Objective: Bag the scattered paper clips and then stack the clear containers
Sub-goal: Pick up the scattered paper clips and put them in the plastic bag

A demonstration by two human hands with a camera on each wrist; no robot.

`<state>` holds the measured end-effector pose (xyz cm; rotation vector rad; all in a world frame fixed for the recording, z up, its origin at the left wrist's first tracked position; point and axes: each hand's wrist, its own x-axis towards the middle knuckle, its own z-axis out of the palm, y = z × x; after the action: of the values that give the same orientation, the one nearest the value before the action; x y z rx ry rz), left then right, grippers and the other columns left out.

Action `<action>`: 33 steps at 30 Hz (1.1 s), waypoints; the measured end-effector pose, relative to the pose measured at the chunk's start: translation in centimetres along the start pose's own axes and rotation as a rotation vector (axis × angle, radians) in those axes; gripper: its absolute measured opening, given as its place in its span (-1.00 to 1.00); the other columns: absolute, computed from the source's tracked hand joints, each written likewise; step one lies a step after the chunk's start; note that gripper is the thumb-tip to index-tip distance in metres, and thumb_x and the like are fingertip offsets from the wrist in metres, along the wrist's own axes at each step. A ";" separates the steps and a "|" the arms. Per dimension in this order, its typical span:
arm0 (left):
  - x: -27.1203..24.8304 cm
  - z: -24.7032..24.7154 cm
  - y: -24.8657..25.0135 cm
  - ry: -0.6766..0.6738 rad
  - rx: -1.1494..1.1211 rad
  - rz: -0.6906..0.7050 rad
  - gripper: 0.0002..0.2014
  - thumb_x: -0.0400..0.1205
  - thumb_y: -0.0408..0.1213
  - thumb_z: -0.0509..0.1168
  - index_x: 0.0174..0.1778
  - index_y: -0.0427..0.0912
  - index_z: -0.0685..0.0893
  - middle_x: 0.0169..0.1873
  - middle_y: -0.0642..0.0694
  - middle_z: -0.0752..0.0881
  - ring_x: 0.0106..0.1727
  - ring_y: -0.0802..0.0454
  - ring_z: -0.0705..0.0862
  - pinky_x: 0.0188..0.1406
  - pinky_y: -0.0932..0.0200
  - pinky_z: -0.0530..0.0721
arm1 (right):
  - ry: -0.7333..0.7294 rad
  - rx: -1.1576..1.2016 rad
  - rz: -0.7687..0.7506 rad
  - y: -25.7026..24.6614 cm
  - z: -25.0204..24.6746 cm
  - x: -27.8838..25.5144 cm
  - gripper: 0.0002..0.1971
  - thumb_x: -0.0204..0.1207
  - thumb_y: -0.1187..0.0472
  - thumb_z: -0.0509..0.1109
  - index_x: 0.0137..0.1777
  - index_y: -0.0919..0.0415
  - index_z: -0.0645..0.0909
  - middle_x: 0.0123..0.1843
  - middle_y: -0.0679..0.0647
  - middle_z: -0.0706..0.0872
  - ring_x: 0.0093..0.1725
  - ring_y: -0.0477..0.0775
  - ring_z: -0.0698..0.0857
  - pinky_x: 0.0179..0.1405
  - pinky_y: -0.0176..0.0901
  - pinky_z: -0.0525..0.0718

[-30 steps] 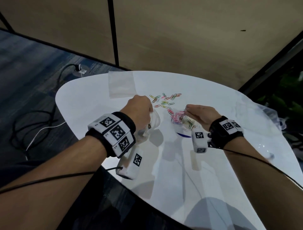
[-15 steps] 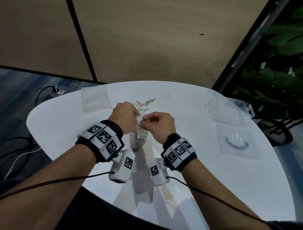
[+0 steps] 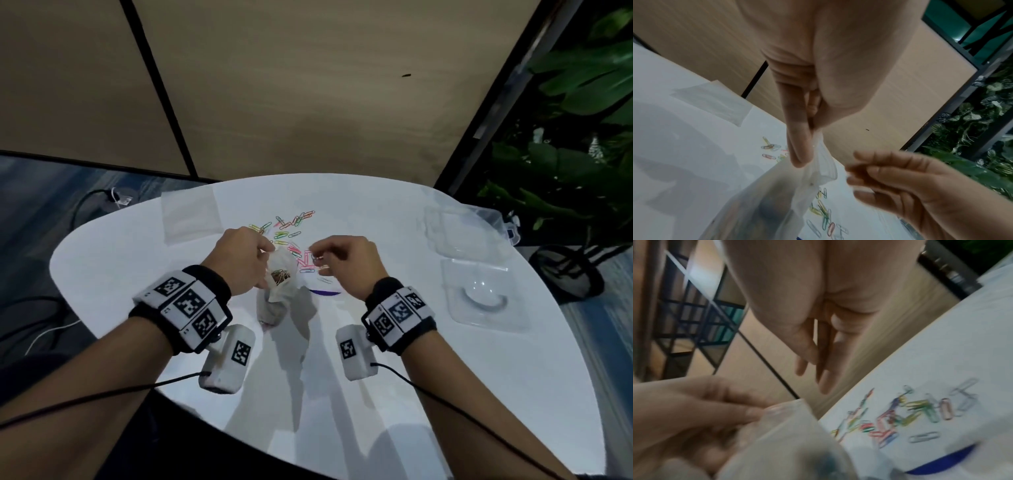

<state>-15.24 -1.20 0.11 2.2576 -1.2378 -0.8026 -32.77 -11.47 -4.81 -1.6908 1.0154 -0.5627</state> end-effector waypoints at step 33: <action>1.3 -4.3 -4.9 -0.006 0.122 0.095 -0.79 0.72 -0.30 0.22 0.11 -0.08 0.77 0.01 -0.14 0.80 -0.24 -0.05 0.64 -0.15 0.15 0.68 | 0.059 -0.755 0.187 4.7 3.9 7.9 -0.84 0.51 0.31 0.44 -0.04 0.17 0.86 -0.03 0.09 0.85 0.02 0.10 0.79 0.08 -0.24 0.70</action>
<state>-8.81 0.58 -0.15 2.2724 -1.4202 -0.7176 -27.19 -16.53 -11.41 -2.1943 1.5327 -0.0942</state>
